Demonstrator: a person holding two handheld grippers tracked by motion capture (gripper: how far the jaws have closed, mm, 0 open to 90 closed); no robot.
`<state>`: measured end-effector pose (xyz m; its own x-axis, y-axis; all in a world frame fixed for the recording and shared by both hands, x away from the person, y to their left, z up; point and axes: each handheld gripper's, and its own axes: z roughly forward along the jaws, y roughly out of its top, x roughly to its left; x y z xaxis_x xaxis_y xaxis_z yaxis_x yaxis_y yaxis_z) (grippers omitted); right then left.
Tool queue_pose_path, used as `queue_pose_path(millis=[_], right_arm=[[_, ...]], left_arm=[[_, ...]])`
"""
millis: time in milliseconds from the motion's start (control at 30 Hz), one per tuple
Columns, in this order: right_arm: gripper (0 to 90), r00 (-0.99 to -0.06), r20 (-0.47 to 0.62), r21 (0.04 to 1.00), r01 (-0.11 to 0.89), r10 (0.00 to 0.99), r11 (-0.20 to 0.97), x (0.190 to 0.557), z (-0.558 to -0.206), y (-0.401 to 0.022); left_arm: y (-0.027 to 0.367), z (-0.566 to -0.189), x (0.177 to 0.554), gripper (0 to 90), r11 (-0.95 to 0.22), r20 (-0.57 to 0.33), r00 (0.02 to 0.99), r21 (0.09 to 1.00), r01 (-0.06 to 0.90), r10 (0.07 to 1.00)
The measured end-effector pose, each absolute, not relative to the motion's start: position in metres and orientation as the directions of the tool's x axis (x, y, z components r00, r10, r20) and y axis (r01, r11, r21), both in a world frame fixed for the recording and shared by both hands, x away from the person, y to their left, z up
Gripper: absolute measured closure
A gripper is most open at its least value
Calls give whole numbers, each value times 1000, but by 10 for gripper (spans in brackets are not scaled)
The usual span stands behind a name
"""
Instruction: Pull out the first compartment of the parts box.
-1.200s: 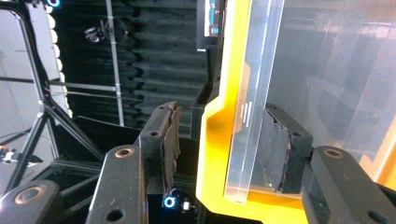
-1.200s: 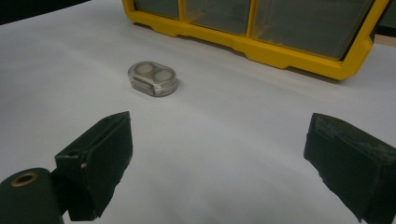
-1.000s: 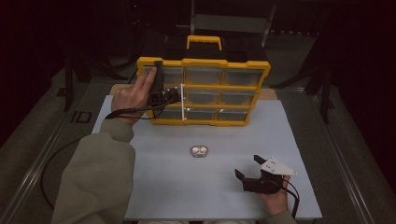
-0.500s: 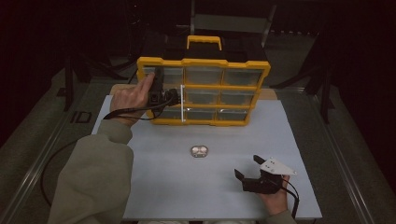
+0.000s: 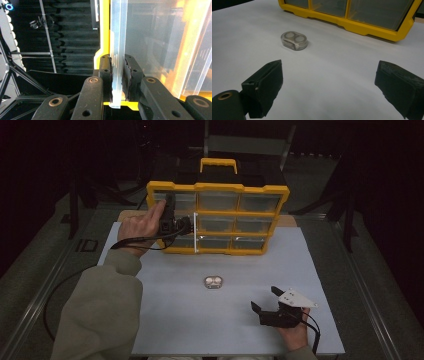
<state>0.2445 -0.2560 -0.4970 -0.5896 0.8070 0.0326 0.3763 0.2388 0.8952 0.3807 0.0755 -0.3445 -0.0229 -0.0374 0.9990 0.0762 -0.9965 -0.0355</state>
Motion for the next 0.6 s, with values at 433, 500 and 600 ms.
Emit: queue_pose_path(millis=[433,500,600], right_arm=[[83,-591,32,894,377,806,241,245,-497,-256],[83,-591,32,895,376,806,240,245,-497,-256],[83,-591,32,894,377,806,241,245,-497,-256]], left_arm=[[75,-346,374,795,-997,999,-31,-34,74,-36],[75,-346,373,795,-997,999,-33,-32,72,-34],[75,-347,372,795,-997,999,-34,-30,70,-32]])
